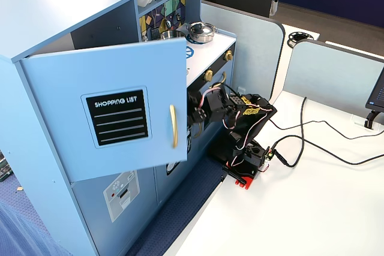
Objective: Open the left cabinet door
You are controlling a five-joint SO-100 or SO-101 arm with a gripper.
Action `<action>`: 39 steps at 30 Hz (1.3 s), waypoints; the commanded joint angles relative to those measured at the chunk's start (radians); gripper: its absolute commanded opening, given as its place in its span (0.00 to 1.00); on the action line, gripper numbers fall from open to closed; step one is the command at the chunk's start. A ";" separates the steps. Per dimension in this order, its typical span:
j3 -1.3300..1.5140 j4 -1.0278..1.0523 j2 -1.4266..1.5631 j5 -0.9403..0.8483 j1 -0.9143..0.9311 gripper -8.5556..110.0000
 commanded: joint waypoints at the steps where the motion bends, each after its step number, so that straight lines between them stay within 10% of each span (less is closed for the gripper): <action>1: -0.048 -0.049 -0.017 -0.015 -0.011 0.16; 7: 0.040 0.035 0.072 0.150 0.371 0.15; 19: 0.163 1.109 0.290 0.565 1.134 0.15; 39: 0.790 1.416 0.669 0.934 1.158 0.15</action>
